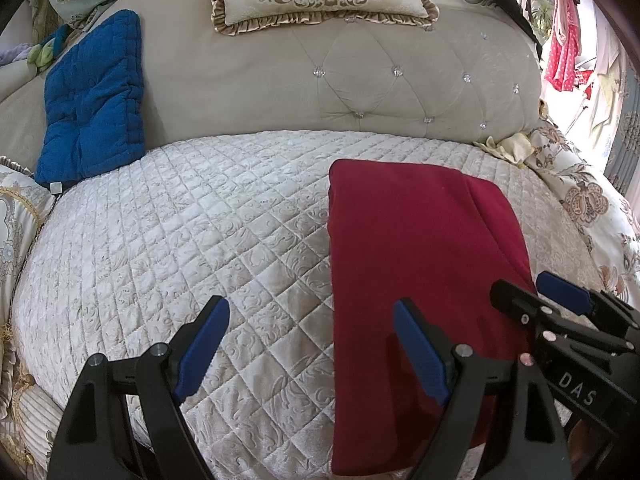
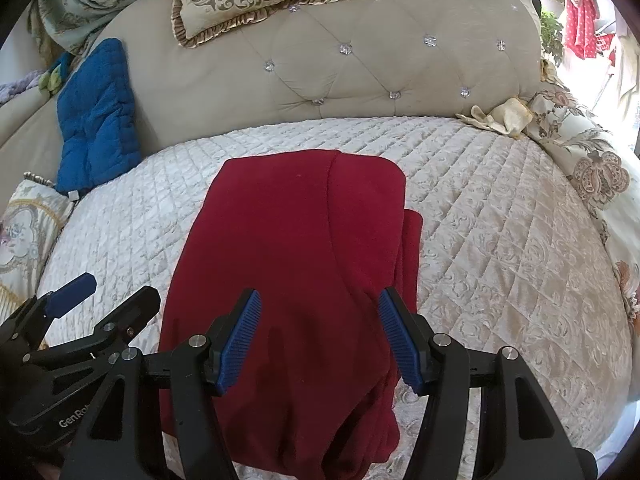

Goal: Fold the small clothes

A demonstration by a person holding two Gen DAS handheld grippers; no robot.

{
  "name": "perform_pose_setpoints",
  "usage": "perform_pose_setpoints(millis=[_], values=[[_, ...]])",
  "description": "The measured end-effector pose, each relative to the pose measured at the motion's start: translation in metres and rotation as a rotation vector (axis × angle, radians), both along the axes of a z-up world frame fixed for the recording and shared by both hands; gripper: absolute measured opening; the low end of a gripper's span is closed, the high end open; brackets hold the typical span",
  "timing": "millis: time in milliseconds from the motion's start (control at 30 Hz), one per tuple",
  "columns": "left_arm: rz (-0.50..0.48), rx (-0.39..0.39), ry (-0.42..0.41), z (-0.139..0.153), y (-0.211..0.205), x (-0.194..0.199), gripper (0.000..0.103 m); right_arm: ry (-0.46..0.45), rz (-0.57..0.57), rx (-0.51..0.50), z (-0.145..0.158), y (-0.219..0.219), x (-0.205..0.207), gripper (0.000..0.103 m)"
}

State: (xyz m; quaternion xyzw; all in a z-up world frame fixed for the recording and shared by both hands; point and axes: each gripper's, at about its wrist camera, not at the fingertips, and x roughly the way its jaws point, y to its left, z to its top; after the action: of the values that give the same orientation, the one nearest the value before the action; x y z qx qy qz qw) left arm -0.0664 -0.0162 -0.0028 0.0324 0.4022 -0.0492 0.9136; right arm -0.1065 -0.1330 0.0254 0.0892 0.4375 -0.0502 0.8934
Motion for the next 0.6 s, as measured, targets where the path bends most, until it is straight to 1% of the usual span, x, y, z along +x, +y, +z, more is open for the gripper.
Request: perform_pose_setpoints(millis=[167,600], values=[[-0.001,0.006,0.0,-0.0002,-0.0014,0.0006,0.087,0.004,0.003,-0.007,-0.0007,0.0015,0.0015,0.041],[0.006,-0.013,0.013,-0.0039,0.0034,0.0051,0.087,0.006,0.013,-0.016,-0.002,0.0018,0.0045,0.041]])
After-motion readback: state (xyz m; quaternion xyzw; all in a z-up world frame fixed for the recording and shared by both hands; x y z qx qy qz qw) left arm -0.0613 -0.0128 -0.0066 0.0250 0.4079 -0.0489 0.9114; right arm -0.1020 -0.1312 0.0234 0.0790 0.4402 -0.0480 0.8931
